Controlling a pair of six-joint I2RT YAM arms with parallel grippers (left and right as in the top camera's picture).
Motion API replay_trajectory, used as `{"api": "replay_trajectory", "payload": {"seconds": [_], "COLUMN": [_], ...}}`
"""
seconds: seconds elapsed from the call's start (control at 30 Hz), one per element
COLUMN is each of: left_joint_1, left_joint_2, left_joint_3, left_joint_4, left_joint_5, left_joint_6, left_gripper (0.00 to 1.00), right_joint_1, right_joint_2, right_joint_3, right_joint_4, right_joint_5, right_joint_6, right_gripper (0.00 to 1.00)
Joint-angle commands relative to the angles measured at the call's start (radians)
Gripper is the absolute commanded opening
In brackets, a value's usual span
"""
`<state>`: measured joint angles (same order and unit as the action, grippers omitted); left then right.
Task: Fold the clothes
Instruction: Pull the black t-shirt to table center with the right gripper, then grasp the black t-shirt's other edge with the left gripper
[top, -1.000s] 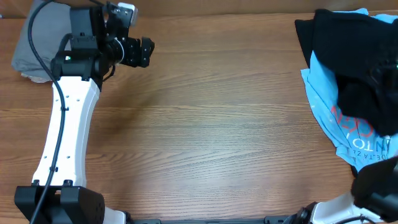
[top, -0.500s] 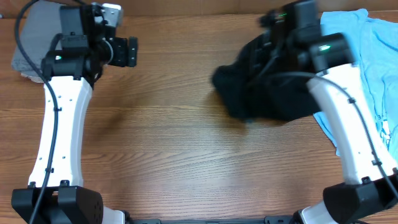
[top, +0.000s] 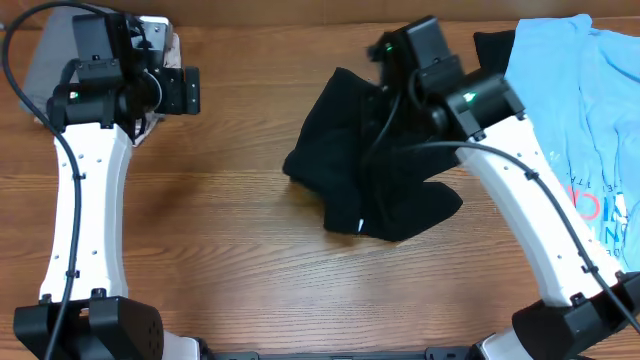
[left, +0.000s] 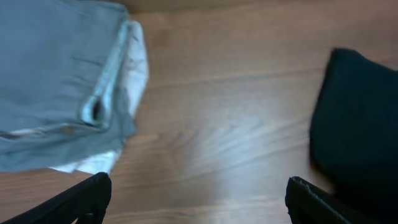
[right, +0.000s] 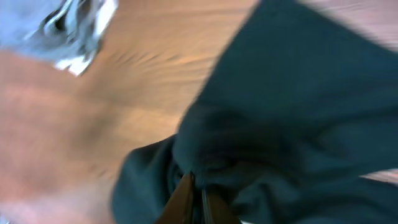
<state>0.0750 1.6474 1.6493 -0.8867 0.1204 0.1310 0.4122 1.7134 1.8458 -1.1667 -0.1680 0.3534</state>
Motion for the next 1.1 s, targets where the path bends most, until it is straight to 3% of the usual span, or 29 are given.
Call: {"api": "replay_trajectory", "payload": {"seconds": [0.0,0.23,0.5,0.8,1.07], "left_joint_1": [-0.057,-0.217,-0.319,-0.381,-0.445], "left_joint_2": [-0.006,0.054,0.197,0.359,0.527], "left_joint_3": [0.021,0.021,0.021,0.021,0.021], "left_joint_4": [-0.039,-0.094,-0.014,0.297,0.550], "left_joint_5": [0.037,0.092,0.169,0.269,0.349], "left_joint_6": [0.009,0.149,0.211,0.237,0.256], "left_gripper": [0.91,0.91,0.93,1.00,0.99], "right_joint_1": [-0.098,-0.258,-0.263,-0.272,-0.272], "right_joint_2": [0.009,0.111,0.144,0.144,0.144], "right_joint_3": [0.019,0.019,0.019,0.019,0.019], "right_joint_4": [0.017,0.038,0.029,-0.019,-0.040], "right_joint_5": [0.089,0.035,0.025,0.024,0.006], "right_joint_6": [0.014,-0.026,-0.048,-0.105,-0.118], "right_gripper": [0.04,0.04,0.04,0.04,0.04]}}
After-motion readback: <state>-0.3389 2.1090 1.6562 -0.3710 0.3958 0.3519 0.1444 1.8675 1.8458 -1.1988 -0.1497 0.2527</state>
